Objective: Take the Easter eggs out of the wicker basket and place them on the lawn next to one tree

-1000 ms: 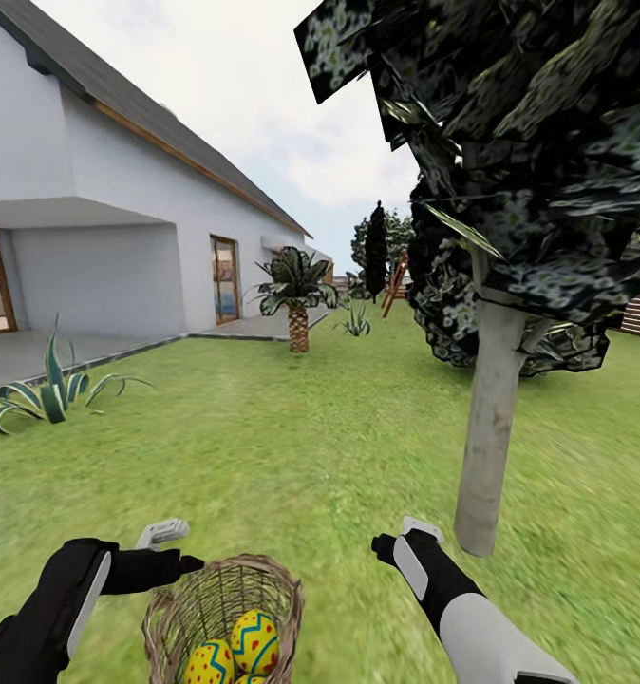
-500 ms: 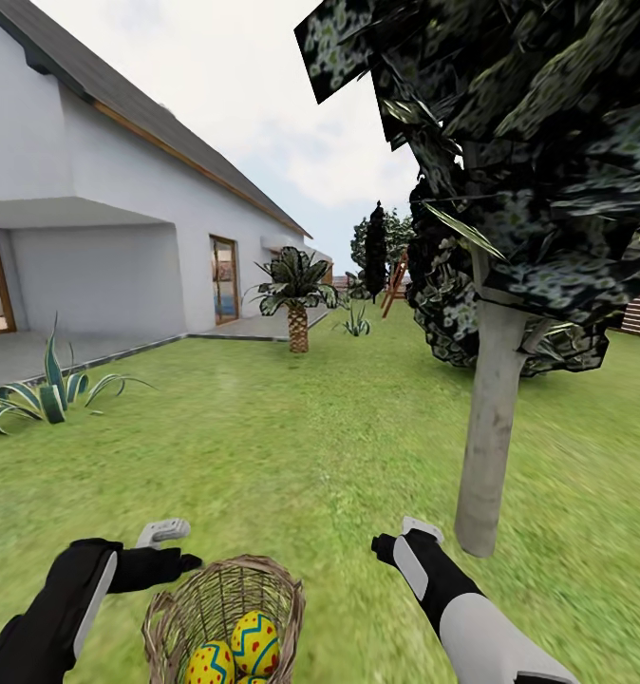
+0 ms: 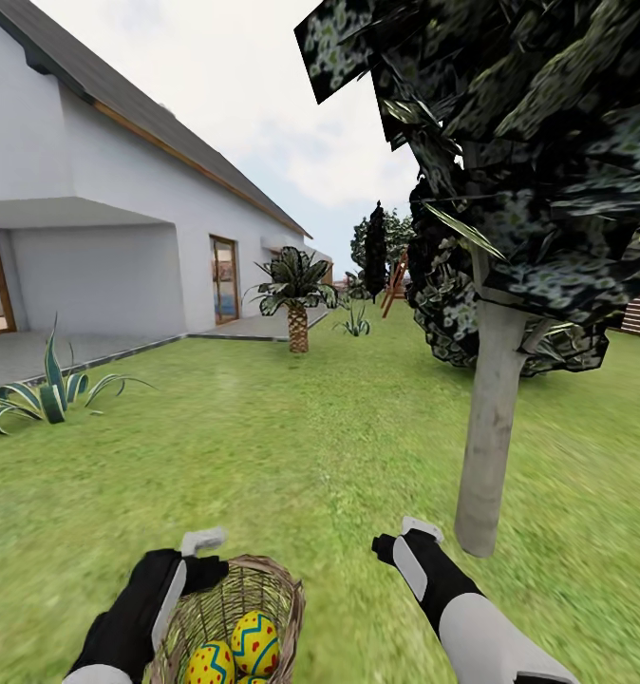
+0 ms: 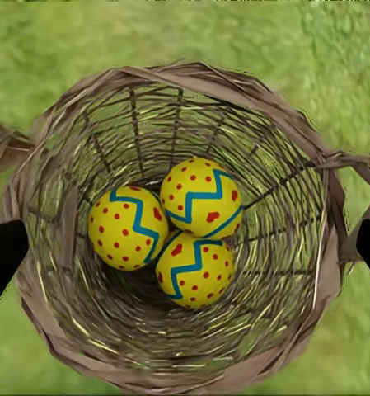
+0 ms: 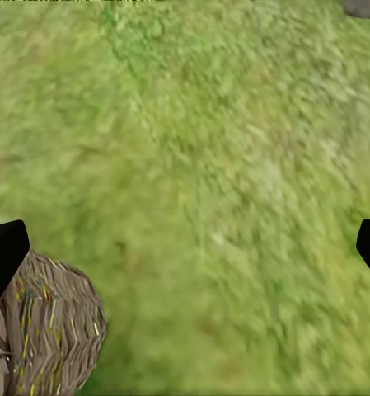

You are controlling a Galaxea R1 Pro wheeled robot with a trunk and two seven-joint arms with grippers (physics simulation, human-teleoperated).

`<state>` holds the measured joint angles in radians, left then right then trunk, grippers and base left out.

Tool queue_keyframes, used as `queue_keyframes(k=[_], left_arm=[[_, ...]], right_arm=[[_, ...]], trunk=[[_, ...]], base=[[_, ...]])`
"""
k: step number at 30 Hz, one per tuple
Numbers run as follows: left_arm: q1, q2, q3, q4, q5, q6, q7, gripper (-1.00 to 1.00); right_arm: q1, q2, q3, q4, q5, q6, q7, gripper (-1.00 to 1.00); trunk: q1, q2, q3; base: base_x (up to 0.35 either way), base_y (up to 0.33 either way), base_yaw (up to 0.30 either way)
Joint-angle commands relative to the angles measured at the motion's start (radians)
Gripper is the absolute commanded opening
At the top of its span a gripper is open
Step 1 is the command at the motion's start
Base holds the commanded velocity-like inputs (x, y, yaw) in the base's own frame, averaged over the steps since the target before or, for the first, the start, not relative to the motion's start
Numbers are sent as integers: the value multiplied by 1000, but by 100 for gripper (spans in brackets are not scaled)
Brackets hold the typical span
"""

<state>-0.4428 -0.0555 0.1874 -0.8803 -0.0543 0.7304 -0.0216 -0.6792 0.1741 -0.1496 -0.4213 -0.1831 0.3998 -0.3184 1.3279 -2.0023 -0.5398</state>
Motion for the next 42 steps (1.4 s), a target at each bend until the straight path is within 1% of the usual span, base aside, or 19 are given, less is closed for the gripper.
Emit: queue_keyframes(k=[1,3,5,7,9,13,15,20,26,35,42], left_arm=[[-16,-4,3,22,-6,-5,10,100],[-53,-10,4,105,-6,-58,38,100],[-70,-12,5,157,-6,-108,51,100],[-78,-15,5,183,-6,-133,56,100],[-81,-15,6,194,-5,-141,58,100],[-84,-15,6,201,-6,-149,60,100],[-85,-16,6,202,-6,-151,60,100],[-85,-15,6,202,-6,-152,60,100],[-85,-13,4,202,-6,-150,58,100],[-85,-9,6,202,-4,-139,59,100],[-85,-9,6,202,-4,-138,54,100]], right_arm=[[0,0,-1,-2,-11,1,-6,100],[0,0,-2,-1,-15,1,-3,100],[2,0,-4,2,-18,0,1,100],[12,0,-5,4,-19,-1,2,100],[25,0,-5,3,-20,-3,3,100],[37,0,-4,4,-20,-7,3,100],[52,0,-4,3,-19,-8,2,100],[75,0,-9,5,-23,5,4,100],[124,0,-20,6,-28,4,4,100],[131,0,-22,14,-28,-2,4,100],[132,0,-21,18,-26,-6,4,100]], trunk=[[0,-1,-1],[0,-1,-1],[0,-1,-1],[0,-1,-1],[0,-1,-1],[0,-1,-1],[0,-1,-1],[0,-1,-6],[0,-1,-15],[0,-1,-18],[0,-1,-18]], base=[[0,0,0],[0,0,0],[0,0,0],[0,0,0],[0,0,0],[0,0,0],[0,0,0],[0,0,0],[0,0,0],[4,0,0],[141,0,0]])
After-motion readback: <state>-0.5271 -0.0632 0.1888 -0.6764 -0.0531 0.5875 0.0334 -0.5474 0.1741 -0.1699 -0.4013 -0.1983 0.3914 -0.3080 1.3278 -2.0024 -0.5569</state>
